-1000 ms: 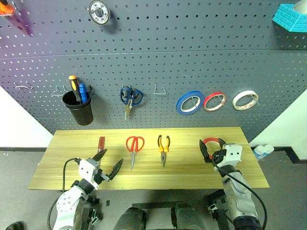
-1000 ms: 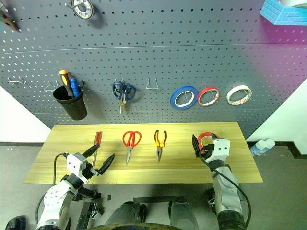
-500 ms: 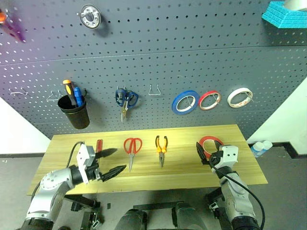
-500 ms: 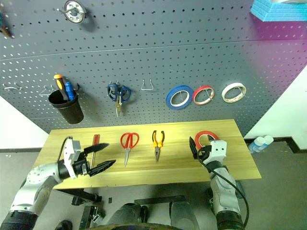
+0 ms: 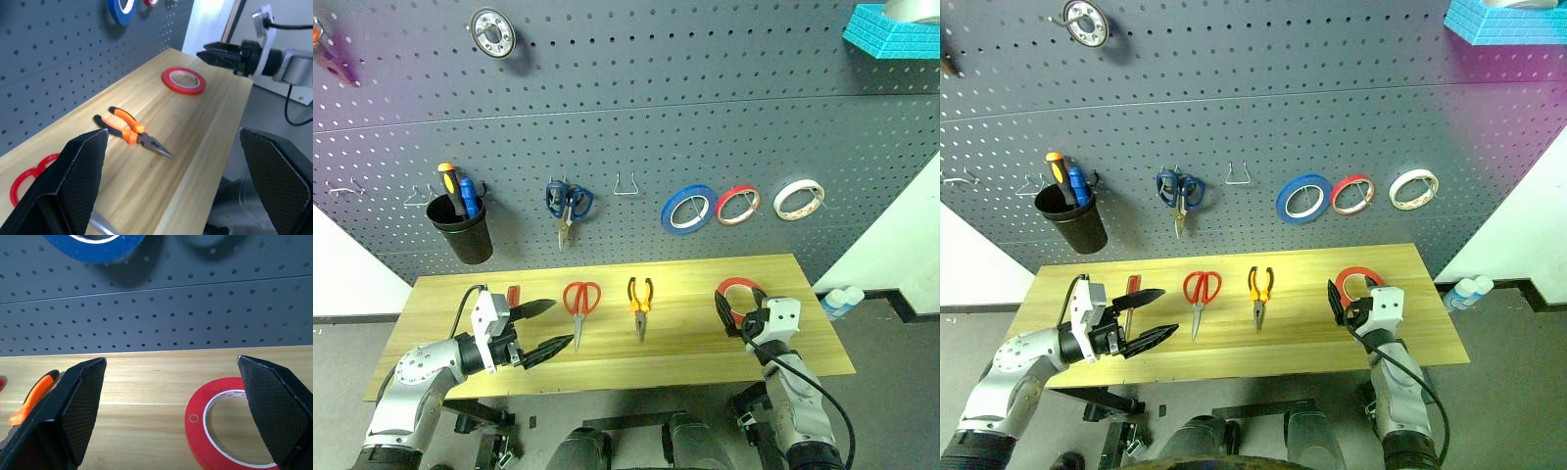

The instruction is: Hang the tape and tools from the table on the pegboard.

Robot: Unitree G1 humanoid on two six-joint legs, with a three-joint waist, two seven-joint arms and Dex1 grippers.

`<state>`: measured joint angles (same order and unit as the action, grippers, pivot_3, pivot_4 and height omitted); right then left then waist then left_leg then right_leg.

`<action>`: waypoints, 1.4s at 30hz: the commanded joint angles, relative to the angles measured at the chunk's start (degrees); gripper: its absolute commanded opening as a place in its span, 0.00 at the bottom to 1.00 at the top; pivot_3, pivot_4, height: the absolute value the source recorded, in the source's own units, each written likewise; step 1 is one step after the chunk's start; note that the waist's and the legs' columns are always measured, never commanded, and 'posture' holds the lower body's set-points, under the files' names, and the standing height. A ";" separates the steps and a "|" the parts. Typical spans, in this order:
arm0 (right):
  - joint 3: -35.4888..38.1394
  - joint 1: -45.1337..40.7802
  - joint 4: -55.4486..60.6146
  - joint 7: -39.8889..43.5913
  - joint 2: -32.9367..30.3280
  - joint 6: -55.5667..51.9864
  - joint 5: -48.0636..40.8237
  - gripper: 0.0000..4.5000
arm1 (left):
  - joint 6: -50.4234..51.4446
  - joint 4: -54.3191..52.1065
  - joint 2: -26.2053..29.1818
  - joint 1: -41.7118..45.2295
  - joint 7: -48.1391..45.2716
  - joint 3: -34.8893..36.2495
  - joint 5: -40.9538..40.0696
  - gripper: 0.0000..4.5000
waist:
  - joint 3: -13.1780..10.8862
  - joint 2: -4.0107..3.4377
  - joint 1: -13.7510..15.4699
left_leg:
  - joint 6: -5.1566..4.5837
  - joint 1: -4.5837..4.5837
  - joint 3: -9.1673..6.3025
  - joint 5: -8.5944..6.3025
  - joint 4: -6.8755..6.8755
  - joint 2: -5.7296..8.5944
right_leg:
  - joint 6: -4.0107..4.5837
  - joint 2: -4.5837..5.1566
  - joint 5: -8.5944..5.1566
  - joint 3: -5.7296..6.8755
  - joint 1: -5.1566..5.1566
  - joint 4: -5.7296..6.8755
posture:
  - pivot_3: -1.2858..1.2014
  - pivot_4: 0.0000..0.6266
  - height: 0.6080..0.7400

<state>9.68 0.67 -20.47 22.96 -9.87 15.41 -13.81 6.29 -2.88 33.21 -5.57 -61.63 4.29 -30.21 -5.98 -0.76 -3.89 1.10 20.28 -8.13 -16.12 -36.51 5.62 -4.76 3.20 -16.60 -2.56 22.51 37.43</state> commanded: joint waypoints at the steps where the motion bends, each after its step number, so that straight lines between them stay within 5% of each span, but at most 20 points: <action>1: 0.32 -0.94 0.36 0.38 0.04 0.41 -0.63 1.00 | 2.20 -3.68 0.07 1.06 1.86 1.92 -1.61 0.99 | 0.00 0.00 0.01 | 0.00 0.00 0.00 0.00 0.00 0.00 | 0.00 0.00 0.00 0.00 -0.01 0.00 | 0.48 0.12 1.00; 24: -0.55 -0.91 0.55 1.24 0.07 -1.10 -0.31 1.00 | 8.22 -9.71 0.03 1.22 5.66 2.51 -2.64 0.99 | -0.01 0.01 -0.01 | 0.00 -0.01 0.03 0.00 0.00 -0.02 | 0.02 -0.02 0.01 -0.01 0.00 0.00 | 0.48 0.14 1.00; 42: -6.04 -15.43 -8.75 2.13 -12.50 -25.86 9.68 1.00 | 8.88 -11.51 -0.94 0.90 7.54 2.46 -2.96 0.99 | -0.44 0.48 0.04 | 0.00 0.04 0.11 0.00 0.01 -0.03 | 0.06 -0.02 0.04 -0.06 0.03 -0.08 | 0.48 0.17 1.00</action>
<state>4.08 -13.89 -29.08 23.03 -21.65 -8.72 -3.53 15.00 -12.32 32.42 -4.75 -54.44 5.45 -32.13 -6.42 -0.28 -3.85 1.10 20.33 -8.03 -16.12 -36.49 5.59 -4.70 3.17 -16.56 -2.62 22.54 37.33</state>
